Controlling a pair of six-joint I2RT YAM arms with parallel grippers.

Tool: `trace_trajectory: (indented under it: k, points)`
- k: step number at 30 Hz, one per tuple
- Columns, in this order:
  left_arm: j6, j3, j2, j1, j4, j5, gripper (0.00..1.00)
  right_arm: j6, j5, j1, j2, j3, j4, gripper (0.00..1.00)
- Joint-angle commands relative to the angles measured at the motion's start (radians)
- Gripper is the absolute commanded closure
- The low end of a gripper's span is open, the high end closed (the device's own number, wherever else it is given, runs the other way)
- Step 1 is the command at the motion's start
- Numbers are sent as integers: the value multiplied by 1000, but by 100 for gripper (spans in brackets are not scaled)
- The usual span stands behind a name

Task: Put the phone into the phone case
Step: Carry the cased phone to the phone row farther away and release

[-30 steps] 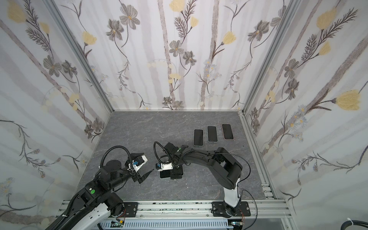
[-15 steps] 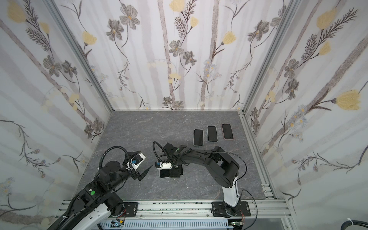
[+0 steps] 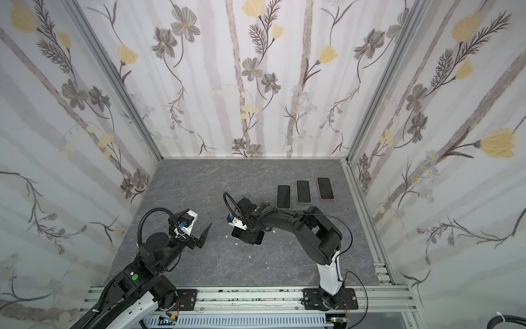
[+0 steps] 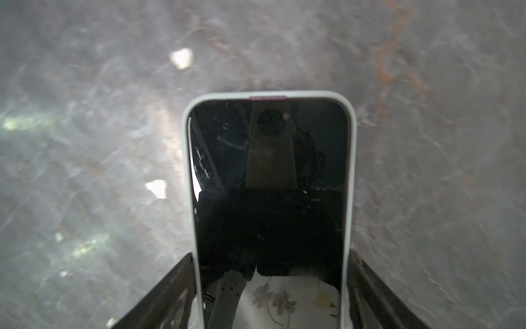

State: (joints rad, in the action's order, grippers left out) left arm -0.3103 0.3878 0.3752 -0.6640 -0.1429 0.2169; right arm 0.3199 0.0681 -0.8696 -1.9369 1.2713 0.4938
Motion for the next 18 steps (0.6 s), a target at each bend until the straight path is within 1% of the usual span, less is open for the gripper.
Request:
trace_trajectory:
  k: [1, 3, 4, 6, 12, 13, 15, 18]
  points:
    - [31, 15, 7, 1, 42, 28, 0, -197, -91, 28, -10, 28, -50, 23]
    - [36, 20, 7, 1, 39, 28, 0, -294, -128, 42, -33, 59, -45, 25]
    - [38, 23, 5, 0, 37, 29, 0, -332, -145, 78, -47, 81, -39, 27]
    - [46, 28, 5, 1, 35, 28, 0, -421, -169, 101, -84, 136, -14, 29]
    - [81, 39, 4, 2, 33, 36, 0, -653, -220, 130, -199, 298, 36, 26]
    - [86, 42, 5, 1, 32, 36, 0, -676, -219, 133, -210, 316, 36, 26]
    - [98, 47, 6, 2, 31, 39, 0, -749, -254, 136, -242, 362, 35, 25]
    - [108, 52, 8, 2, 29, 42, 0, -831, -264, 149, -290, 425, 47, 24]
